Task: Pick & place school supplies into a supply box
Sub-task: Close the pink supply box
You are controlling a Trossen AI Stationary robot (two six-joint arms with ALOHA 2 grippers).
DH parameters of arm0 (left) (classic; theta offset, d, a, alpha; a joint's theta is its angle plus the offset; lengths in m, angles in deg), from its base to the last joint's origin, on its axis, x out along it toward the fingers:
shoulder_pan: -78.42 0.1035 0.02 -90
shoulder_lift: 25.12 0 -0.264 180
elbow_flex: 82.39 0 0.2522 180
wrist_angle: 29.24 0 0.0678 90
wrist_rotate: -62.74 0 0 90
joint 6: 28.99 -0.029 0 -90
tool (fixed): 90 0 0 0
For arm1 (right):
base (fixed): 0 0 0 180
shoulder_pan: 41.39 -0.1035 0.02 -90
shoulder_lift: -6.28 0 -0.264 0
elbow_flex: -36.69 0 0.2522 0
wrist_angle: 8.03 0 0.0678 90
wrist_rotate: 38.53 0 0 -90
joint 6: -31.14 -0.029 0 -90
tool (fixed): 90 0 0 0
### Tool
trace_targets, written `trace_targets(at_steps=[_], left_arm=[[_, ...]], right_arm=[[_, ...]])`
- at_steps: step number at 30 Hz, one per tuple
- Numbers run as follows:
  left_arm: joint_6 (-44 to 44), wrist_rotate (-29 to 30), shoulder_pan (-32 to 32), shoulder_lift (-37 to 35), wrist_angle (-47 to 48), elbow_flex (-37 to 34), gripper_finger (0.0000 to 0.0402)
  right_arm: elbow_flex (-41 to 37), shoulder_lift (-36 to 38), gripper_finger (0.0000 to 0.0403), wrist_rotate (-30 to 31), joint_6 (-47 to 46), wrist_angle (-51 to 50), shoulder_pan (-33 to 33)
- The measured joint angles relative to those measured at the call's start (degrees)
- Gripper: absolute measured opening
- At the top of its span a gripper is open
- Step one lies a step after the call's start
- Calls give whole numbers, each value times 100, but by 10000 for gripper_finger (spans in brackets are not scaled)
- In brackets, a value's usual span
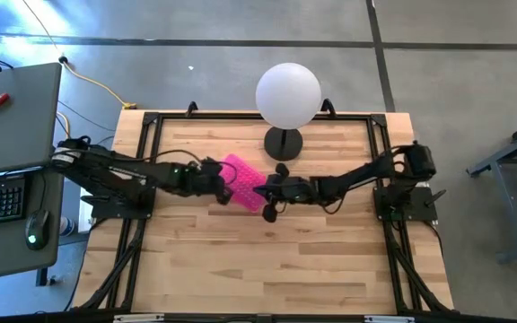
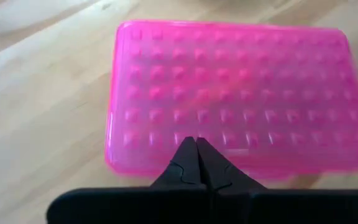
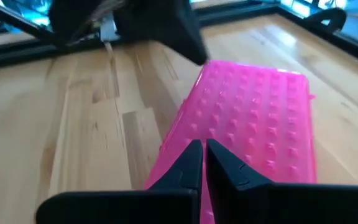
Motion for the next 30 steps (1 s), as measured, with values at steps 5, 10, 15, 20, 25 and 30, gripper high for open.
trace_targets(at_steps=[5,10,15,20,25,30], left_arm=[[-237,-442,471,255,-71,14,23],[-324,-562,551,601,-59,31,10],[-241,-600,533,787,-204,33,18],[-151,-749,499,781,-333,22,17],[-139,-1056,285,728,-808,11,10],[-31,-1465,-89,750,-954,145,24]], right_arm=[[396,-350,0,2,-18,-722,4],[432,-527,0,-15,-124,-892,7],[446,-544,0,20,-164,-1151,22],[454,-514,0,7,-142,-1494,-5],[457,-249,0,-17,-207,-2354,-84],[435,335,0,-5,-258,-3544,-297]])
